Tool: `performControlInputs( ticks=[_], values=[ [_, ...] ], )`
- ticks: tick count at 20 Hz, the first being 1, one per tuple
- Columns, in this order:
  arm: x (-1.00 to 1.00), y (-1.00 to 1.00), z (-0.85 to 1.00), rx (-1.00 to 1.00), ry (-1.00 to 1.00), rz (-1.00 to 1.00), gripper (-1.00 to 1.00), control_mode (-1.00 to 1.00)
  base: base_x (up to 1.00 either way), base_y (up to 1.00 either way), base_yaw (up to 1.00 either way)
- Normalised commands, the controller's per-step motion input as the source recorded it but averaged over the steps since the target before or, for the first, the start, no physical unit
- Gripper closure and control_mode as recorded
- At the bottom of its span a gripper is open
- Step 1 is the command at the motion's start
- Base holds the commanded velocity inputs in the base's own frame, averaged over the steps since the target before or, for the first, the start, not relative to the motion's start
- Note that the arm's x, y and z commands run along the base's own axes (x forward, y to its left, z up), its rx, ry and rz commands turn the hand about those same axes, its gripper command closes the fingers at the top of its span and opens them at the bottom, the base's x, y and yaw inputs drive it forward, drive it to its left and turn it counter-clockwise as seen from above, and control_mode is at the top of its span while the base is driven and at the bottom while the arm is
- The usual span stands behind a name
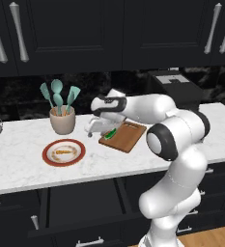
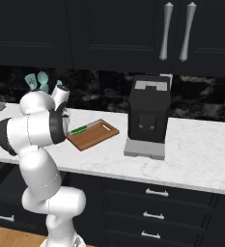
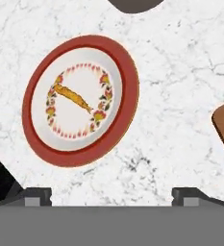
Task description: Pick up the knife from the drawer and place it on the cutting board. Then place the meat from the plate to the cutting board.
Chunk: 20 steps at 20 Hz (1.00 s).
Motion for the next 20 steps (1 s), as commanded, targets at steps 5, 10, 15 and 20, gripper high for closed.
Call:
performControlInputs(
  ticks=[5, 10, 15, 20],
  values=[
    [0.00, 0.80, 0.00, 0.05, 0.00, 0.68, -1.00, -1.00, 0.00, 0.00, 0.00],
    [-0.04, 0.84, 0.01, -0.20, -0.01, 0.36, -1.00, -1.00, 0.00, 0.00, 0.00],
    [-0.04, 0.79, 0.01, -0.30, -0.08, 0.12, -1.00, -1.00, 0.00, 0.00, 0.00],
    [0.00, 0.32, -0.01, -0.14, -0.15, 0.05, -1.00, -1.00, 0.00, 0.00, 0.00]
  ],
)
